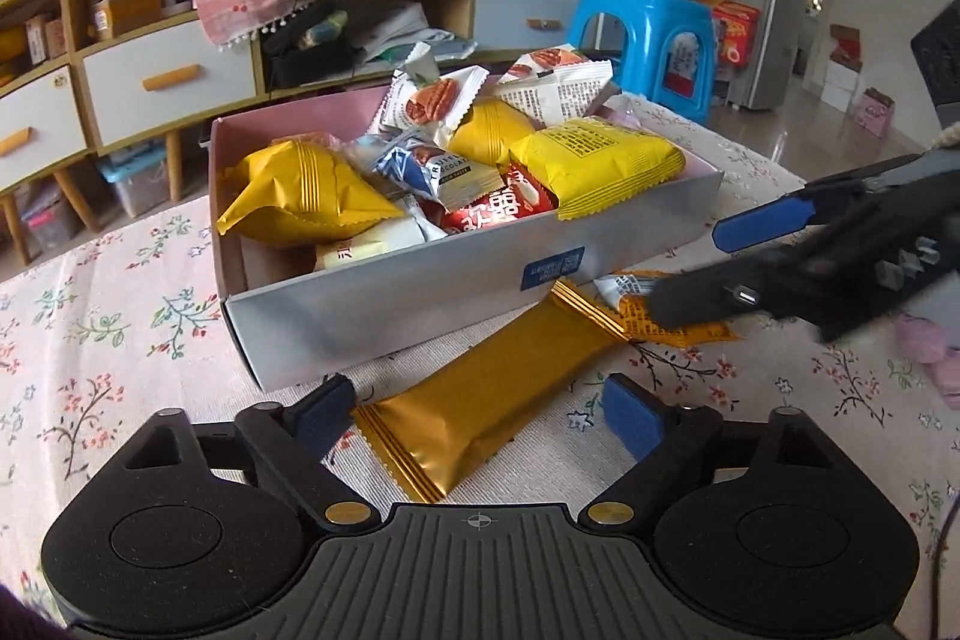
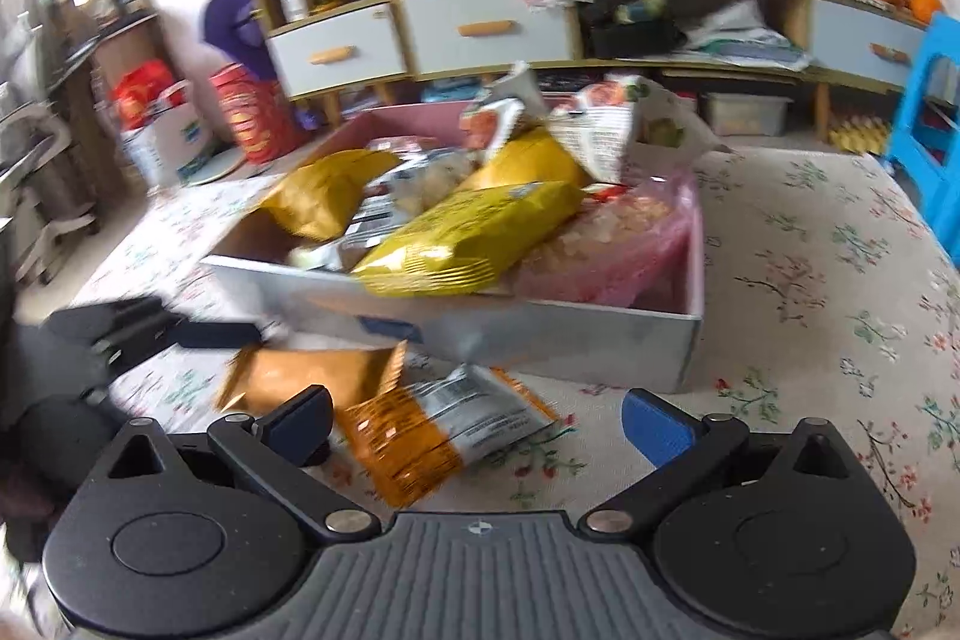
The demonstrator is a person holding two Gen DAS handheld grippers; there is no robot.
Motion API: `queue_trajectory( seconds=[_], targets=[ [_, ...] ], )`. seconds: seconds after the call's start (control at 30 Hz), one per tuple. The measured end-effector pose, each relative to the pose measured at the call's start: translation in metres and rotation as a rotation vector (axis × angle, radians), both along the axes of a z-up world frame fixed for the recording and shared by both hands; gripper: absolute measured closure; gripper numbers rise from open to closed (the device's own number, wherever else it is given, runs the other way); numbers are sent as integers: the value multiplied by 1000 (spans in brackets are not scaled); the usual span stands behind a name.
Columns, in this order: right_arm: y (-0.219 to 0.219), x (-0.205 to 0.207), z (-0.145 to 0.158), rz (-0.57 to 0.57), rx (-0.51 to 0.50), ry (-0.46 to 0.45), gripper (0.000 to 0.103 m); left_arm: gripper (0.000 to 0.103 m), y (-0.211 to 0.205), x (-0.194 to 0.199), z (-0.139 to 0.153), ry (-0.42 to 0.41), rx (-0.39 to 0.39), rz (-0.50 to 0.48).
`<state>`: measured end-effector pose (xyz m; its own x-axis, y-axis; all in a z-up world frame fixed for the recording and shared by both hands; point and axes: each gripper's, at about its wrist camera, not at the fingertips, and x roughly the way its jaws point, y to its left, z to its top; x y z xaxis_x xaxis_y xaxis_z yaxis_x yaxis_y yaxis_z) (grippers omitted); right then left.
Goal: Organize snacks
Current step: 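Move both tools back toward the gold bar and orange packet on the cloth, then grasp the gold bar with the left tool while the right tool grasps the orange packet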
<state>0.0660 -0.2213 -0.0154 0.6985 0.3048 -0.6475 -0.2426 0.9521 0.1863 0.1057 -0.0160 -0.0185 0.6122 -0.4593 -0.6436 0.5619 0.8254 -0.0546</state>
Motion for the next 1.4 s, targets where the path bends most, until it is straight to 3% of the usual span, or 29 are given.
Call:
queue_trajectory(
  seconds=[0.17,0.37,0.67,1.03,1.27,1.4],
  targets=[
    [1,14,-2,-105,-12,32,12,37,-5,-8,4,12,-2,15],
    [4,15,-11,-101,-116,67,14,49,-9,-15,9,47,5,43],
    [-7,11,-11,-76,-192,92,16,51,-11,-23,20,137,75,-36],
    [-8,13,-11,0,-138,67,19,49,-22,-18,12,90,12,59],
    [-2,8,-10,39,-182,35,28,58,-37,-27,12,39,40,101],
    [0,4,-8,58,-181,31,41,66,-42,-33,14,33,57,133]
  ],
)
